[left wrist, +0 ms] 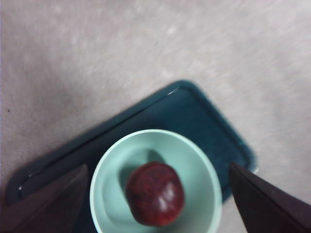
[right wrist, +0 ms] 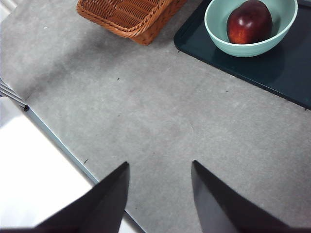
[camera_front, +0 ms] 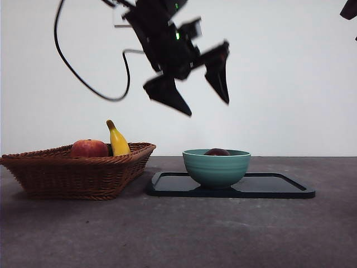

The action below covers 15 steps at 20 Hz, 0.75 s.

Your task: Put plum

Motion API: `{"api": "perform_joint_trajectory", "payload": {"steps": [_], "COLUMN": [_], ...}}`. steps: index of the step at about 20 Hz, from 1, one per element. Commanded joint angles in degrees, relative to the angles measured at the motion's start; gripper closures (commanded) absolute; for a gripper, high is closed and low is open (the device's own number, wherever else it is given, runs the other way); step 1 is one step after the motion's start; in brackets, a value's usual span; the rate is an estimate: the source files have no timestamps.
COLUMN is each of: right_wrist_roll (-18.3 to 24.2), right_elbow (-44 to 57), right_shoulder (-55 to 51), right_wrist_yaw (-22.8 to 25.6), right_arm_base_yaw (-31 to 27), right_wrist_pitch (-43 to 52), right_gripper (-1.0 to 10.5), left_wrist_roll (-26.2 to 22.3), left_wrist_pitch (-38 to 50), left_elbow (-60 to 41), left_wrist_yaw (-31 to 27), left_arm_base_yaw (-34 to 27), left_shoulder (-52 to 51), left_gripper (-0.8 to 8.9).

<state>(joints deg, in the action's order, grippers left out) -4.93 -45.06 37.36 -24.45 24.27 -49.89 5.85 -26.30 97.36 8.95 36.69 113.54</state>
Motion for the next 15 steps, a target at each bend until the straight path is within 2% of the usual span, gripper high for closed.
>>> {"api": "perform_joint_trajectory", "payload": {"steps": [1, 6, 9, 15], "right_wrist_roll": [-0.46, -0.44, -0.46, -0.44], "right_elbow": [-0.28, -0.28, -0.28, -0.28], "right_shoulder": [0.22, 0.22, 0.22, 0.22], "right_wrist_yaw": [-0.22, -0.22, -0.22, -0.22], "right_arm_base_yaw": [0.31, 0.31, 0.31, 0.31], "right_wrist_pitch": [0.52, 0.52, 0.50, 0.31], "right_gripper": [7.4, 7.4, 7.4, 7.4], "left_wrist_roll": [-0.87, -1.60, -2.80, -2.82], "left_wrist_pitch": [1.36, 2.29, 2.25, 1.88], "left_elbow": [1.66, 1.66, 1.66, 1.66], "left_wrist_yaw": [-0.20, -0.48, -3.02, -3.02], "left_arm_base_yaw": [0.79, 2.34, 3.10, 3.91], "left_shoulder": [3.89, 7.52, 8.55, 11.10], "left_gripper": [3.50, 3.67, 3.79, 3.78]}}
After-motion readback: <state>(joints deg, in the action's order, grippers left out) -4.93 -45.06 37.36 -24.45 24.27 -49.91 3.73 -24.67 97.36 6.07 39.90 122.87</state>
